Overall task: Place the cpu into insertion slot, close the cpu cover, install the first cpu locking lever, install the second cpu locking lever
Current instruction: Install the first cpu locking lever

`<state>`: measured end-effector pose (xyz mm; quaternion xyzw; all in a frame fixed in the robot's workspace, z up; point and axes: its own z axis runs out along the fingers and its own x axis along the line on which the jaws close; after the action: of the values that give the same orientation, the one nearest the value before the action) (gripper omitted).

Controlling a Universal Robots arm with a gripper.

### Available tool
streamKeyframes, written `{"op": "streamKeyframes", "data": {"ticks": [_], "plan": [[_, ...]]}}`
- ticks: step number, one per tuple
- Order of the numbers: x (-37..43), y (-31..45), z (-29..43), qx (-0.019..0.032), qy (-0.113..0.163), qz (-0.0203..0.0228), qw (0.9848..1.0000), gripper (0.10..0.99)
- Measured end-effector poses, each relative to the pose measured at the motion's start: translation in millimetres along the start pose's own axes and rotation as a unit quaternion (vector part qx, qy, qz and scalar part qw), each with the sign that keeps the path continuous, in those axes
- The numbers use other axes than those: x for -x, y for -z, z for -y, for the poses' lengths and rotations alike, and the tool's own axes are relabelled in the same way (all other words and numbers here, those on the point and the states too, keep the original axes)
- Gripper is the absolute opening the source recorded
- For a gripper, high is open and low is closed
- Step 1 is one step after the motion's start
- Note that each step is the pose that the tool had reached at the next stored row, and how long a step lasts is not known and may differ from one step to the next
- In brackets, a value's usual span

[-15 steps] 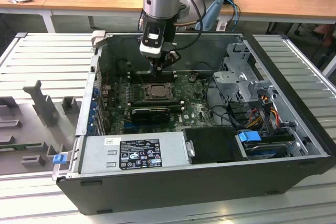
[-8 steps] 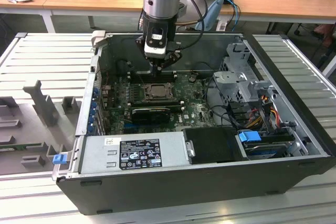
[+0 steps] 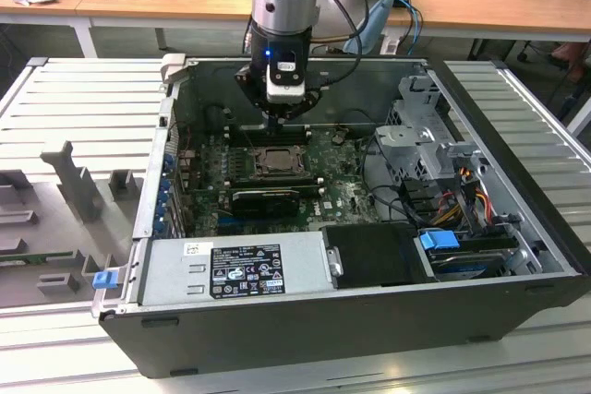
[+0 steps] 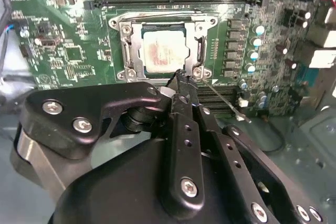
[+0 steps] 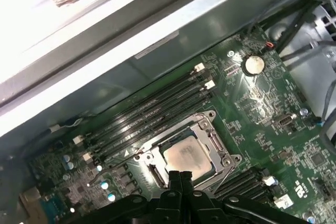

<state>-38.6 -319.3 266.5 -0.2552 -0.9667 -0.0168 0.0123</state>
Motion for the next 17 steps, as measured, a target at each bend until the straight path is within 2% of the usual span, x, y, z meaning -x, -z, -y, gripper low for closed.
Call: {"op": "streamKeyframes", "data": {"ticks": [3, 6, 7, 9, 10, 11, 15, 17], "plan": [[0.0, -0.9, 0.0, -0.0001, 0.024, 0.0004, 0.9997, 0.106], [-0.1, -1.7, 0.1, -0.0011, 0.051, -0.0004, 0.9987, 0.106], [0.0, -2.0, 0.1, -0.0018, 0.069, -0.0009, 0.9976, 0.106], [0.0, -2.2, 0.1, -0.0022, 0.086, -0.0013, 0.9963, 0.106], [0.0, -2.3, 0.1, -0.0025, 0.098, -0.0016, 0.9952, 0.106], [0.1, -2.7, 0.1, -0.003, 0.118, -0.002, 0.993, 0.106], [0.1, -3.1, 0.1, -0.0042, 0.158, -0.0029, 0.9874, 0.106], [0.2, -3.1, 0.2, -0.0048, 0.189, -0.0025, 0.982, 0.106]]}}
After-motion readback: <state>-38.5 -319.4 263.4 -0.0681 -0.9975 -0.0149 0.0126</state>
